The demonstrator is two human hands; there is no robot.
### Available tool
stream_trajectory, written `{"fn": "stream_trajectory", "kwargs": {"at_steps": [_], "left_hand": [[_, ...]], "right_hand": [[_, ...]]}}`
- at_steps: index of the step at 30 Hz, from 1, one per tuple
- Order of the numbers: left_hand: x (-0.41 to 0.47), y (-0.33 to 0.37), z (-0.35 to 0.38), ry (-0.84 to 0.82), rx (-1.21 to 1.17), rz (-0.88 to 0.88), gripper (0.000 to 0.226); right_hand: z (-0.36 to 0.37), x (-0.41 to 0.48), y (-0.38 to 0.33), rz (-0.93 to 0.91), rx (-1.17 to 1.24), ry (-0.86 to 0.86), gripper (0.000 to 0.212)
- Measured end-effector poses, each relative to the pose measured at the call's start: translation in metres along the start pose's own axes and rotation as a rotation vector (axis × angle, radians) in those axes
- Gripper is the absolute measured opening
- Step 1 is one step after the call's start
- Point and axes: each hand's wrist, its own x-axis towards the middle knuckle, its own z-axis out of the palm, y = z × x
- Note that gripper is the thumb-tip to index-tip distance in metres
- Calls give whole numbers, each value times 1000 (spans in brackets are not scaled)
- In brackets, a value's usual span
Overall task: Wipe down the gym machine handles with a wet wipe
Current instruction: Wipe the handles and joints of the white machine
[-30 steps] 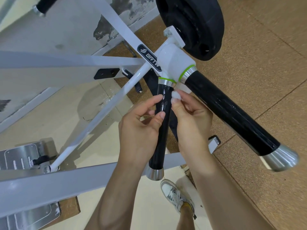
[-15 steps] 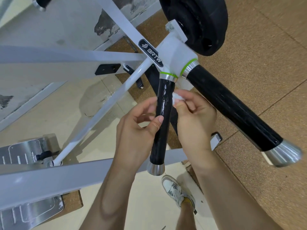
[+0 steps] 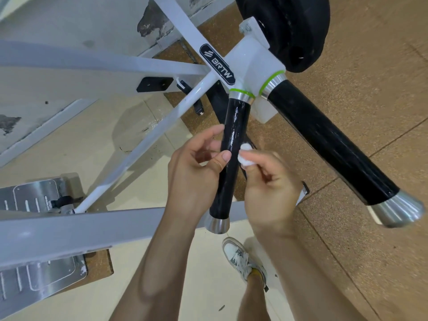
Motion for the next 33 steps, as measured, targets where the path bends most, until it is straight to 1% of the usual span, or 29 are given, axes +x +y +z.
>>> {"fn": "stream_trajectory", "kwargs": {"at_steps": [1,3,4,6,8,10,12,15,17,19,20,22,24,26,28,30,33], "left_hand": [[0,0,1,3,-3,-8,41],[-1,1,1,2,-1,-22,41],[-1,1,1,5,3,-26,41],[-2,1,1,13,7,-36,41],[-2,2,2,18,15,-47,40],[-3,3,3,27,19,-54,40],[-4,3,3,39,26,-53,41],[-4,3,4,44,25,-57,41],[-4,3,4,43,16,-59,40],[-5,3,4,32,-5,-57,39],[-6,2,4,26,-18,-58,37],[-10,0,2,14,-35,-68,36],[-15,-3,0,15,-29,-70,35],[-21,-7,-2,26,3,-64,37],[-24,-10,-3,26,22,-55,39],[-25,-13,-4,6,20,-63,38],[-27,-19,-9,-10,9,-91,36]], "right_hand": [[-5,-7,3,-2,-31,-31,26],[-11,-7,1,62,19,-82,28],[-10,-1,-2,84,57,-68,30],[-4,16,-8,99,68,15,38],[4,25,-9,57,38,35,33],[5,14,-5,61,19,7,28],[-1,-5,1,67,-18,-21,28],[-13,-23,7,-9,-54,-84,29],[-13,-18,5,70,36,-96,30],[-7,-3,4,179,110,-22,31],[-3,4,3,202,116,-3,31],[1,3,3,195,86,-18,31],[-3,-17,8,192,48,-47,32],[-13,-36,10,157,0,-86,26],[-14,-33,11,162,21,-111,23],[-8,-19,11,176,44,-92,22],[1,-25,11,100,-46,-41,26]]}}
